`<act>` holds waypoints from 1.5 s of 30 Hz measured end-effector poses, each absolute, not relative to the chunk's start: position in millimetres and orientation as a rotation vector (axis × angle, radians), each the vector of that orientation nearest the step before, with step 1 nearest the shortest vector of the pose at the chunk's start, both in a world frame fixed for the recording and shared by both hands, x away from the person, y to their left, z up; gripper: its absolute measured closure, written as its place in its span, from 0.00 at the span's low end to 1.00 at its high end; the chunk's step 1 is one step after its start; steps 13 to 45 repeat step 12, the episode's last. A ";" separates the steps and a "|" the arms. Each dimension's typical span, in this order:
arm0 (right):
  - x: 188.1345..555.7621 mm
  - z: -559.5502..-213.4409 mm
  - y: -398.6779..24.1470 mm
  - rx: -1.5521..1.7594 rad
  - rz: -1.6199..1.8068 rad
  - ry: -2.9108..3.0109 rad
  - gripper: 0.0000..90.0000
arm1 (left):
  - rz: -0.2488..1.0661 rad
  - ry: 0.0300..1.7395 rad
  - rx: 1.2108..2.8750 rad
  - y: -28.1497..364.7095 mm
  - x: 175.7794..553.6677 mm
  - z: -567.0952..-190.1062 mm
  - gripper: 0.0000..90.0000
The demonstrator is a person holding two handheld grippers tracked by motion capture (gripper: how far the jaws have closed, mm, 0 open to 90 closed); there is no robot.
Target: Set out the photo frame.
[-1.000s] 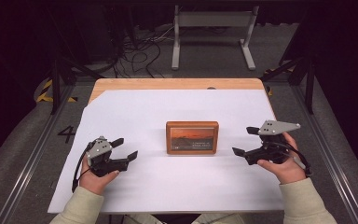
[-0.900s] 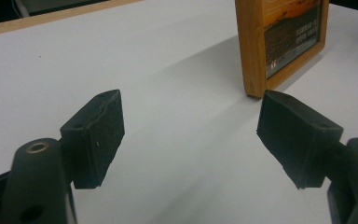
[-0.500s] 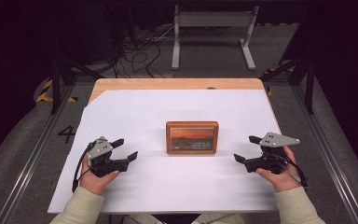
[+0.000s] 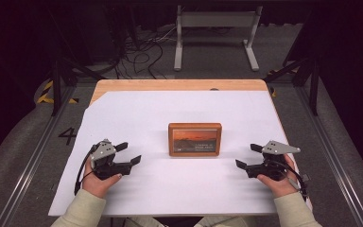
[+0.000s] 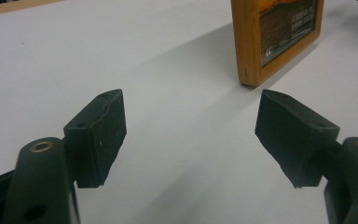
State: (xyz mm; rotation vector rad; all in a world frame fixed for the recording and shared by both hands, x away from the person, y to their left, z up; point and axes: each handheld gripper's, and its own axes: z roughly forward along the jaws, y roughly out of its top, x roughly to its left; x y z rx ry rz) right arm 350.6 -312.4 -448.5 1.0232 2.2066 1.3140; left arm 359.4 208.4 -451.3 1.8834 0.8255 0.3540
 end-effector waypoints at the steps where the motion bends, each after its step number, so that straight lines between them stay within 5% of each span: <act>1: 351.3 -449.7 -311.2 1.015 1.306 2.215 0.11 | 0.348 0.826 1.876 209.4 360.2 -451.4 0.28; 45: 353.7 -450.5 -308.5 1.029 1.271 2.218 0.10 | 0.360 0.835 1.890 208.4 359.2 -451.9 0.28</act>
